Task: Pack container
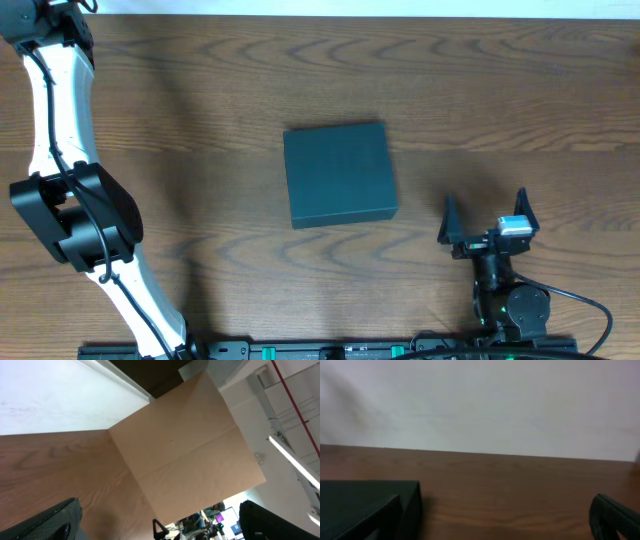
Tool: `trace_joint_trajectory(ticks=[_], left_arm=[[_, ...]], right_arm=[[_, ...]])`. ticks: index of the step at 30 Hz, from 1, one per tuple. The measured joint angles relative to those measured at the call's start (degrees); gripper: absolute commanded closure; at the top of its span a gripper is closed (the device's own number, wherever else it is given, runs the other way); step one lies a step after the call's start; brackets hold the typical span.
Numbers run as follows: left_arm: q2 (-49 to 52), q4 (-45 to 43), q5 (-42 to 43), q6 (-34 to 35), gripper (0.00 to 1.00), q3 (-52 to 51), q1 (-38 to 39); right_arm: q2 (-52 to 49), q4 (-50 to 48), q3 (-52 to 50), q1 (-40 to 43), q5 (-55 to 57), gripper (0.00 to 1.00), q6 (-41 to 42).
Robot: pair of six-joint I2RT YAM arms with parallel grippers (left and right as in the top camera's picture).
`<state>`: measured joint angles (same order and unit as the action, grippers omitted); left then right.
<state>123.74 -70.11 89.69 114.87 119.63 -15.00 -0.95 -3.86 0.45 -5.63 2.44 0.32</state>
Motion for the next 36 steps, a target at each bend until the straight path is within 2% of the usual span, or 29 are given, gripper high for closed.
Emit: trace_joint_trajectory(ticks=[12, 19, 36], left_arm=[[0.0, 0.0, 0.0, 0.0, 0.01, 0.0, 0.0], [0.0, 0.0, 0.0, 0.0, 0.01, 0.0, 0.0], [0.0, 0.0, 0.0, 0.0, 0.01, 0.0, 0.0]], right_arm=[[0.0, 1.4, 0.0, 1.0, 0.6, 0.01, 0.6], [0.0, 7.5, 0.0, 1.0, 0.6, 0.01, 0.6], [0.1, 7.5, 0.0, 1.0, 0.7, 0.01, 0.6]])
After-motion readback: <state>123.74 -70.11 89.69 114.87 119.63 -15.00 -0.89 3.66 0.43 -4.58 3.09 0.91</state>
